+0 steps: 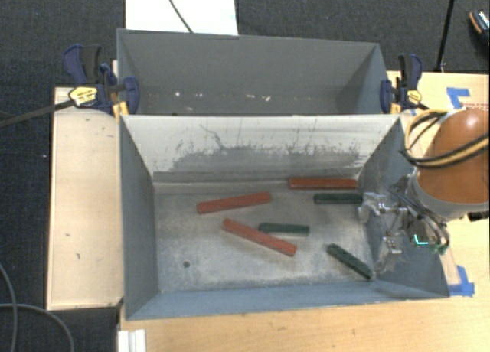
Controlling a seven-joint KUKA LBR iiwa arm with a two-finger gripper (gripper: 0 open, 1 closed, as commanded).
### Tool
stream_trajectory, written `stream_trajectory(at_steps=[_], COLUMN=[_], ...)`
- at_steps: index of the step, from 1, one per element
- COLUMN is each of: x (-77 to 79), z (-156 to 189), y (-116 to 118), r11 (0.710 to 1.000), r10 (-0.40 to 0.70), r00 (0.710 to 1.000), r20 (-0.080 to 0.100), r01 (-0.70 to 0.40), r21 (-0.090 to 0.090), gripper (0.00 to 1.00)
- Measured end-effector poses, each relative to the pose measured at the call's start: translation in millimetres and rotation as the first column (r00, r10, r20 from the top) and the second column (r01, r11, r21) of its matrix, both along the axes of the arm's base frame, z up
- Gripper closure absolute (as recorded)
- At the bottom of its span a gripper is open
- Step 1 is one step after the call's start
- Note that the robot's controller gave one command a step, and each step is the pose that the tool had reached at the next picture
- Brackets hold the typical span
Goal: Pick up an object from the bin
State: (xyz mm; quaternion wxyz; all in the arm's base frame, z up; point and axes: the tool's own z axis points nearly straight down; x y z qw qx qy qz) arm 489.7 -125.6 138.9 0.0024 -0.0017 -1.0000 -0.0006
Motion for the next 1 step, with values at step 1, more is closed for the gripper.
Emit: stream_trajectory(at_steps=[1], x=[-10.1], z=[-69.5], y=[23.9], r11=[0.996], r10=[-0.084], r00=[0.996], r20=[0.010], r01=[0.084], r21=[0.000], gripper=[0.00])
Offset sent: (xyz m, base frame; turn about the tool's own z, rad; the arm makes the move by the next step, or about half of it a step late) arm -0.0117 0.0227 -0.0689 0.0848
